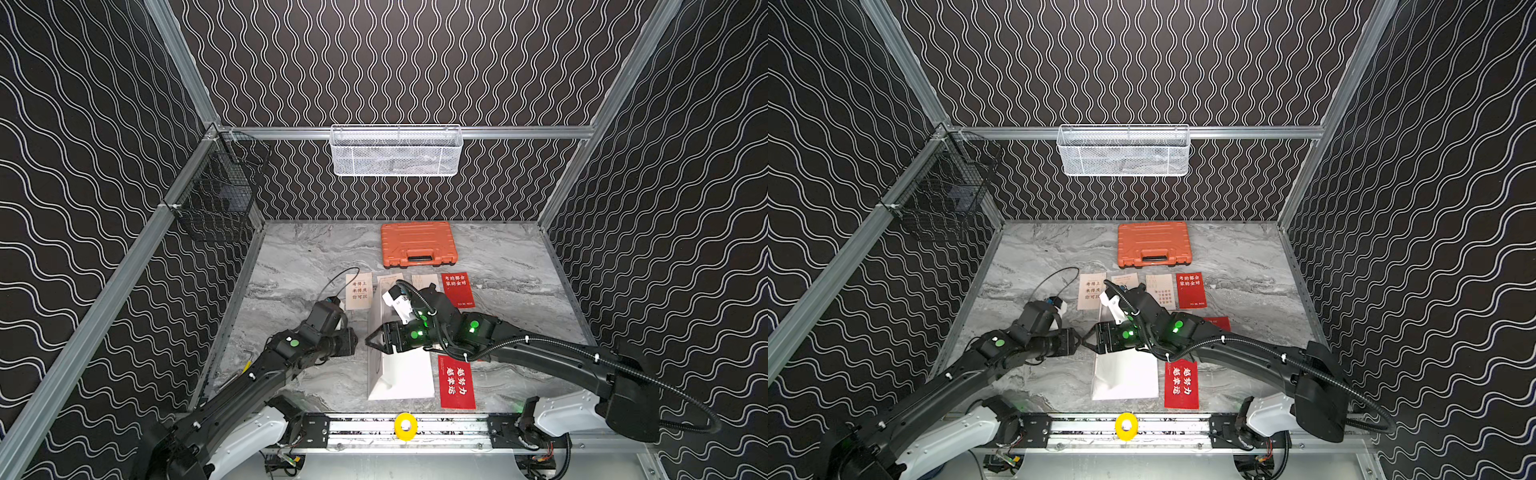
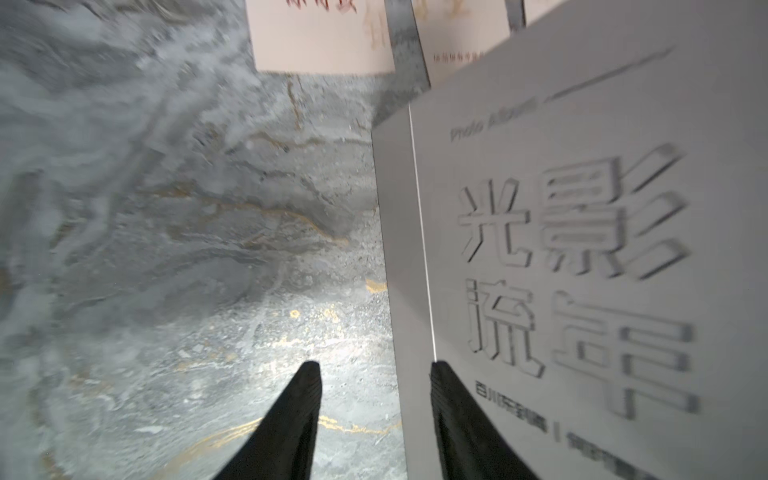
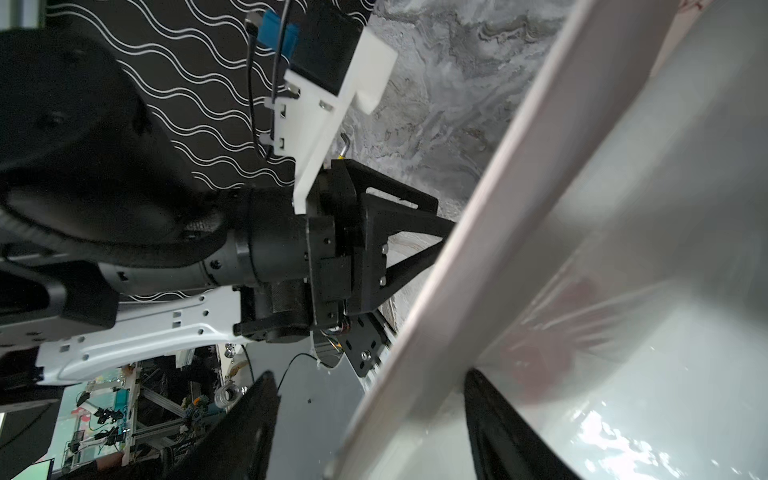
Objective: Place the photos into the photo albums
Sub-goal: Open the photo album at the center of the board.
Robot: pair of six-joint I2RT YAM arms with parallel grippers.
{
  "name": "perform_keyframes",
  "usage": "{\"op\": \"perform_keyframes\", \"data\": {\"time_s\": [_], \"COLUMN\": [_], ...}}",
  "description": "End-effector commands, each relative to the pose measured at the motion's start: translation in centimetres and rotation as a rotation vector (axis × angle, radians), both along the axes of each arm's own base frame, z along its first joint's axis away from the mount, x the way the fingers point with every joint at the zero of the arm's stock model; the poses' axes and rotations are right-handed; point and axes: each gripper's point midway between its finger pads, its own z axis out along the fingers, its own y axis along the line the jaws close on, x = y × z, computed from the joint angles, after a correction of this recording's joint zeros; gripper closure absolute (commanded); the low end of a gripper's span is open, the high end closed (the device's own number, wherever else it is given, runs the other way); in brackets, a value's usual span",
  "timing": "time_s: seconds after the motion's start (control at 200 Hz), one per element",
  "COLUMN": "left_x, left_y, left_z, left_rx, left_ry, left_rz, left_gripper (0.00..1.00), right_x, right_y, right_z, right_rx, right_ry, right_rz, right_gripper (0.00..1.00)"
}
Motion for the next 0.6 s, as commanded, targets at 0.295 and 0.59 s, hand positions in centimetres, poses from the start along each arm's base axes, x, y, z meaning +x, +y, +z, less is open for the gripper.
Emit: {"op": "perform_keyframes", "data": {"time_s": [0.295, 0.59], "left_x": [2.0, 2.8], "left_y": [6.5, 9.6], "left_z": [7.8, 13.9], "left_rx": [0.119, 0.206], "left_ry": [-0.15, -0.268], "left_rz": [0.172, 0.236], "left_gripper": [0.49, 0.47], "right_x": [0.1, -0.3], "right_y": [4.9, 8.6], "right_z": [1.1, 0.6], "right_rx": [0.079, 0.108], "right_ry": [-0.004, 0.02], "right_rz": [0.095, 0.171], "right_gripper": [0.28, 0.27]}}
